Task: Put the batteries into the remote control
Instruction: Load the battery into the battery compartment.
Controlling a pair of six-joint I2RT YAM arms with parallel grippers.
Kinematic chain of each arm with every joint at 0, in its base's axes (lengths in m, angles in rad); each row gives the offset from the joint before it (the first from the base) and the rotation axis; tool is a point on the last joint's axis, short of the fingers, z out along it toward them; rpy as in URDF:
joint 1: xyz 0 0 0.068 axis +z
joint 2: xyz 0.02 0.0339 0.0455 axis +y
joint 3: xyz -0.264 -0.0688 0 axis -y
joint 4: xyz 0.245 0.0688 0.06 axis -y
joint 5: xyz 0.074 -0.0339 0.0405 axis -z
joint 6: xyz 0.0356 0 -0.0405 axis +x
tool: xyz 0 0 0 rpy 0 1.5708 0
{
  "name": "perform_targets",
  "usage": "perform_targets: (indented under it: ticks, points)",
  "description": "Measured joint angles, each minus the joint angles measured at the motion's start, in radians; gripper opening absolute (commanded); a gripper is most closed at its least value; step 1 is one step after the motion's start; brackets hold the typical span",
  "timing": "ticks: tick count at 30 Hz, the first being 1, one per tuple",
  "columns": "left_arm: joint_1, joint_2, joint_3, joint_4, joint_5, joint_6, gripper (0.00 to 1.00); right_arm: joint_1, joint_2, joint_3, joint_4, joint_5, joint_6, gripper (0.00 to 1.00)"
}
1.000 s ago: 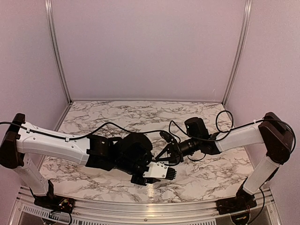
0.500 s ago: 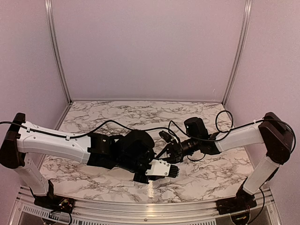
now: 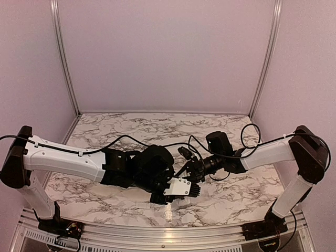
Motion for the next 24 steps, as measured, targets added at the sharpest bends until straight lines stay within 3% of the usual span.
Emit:
perform_targets:
  ticks: [24]
  points:
    - [0.058, 0.028, 0.004, 0.017, 0.094, -0.051, 0.05, 0.002, -0.001, 0.010, 0.027, 0.037, 0.006, 0.00]
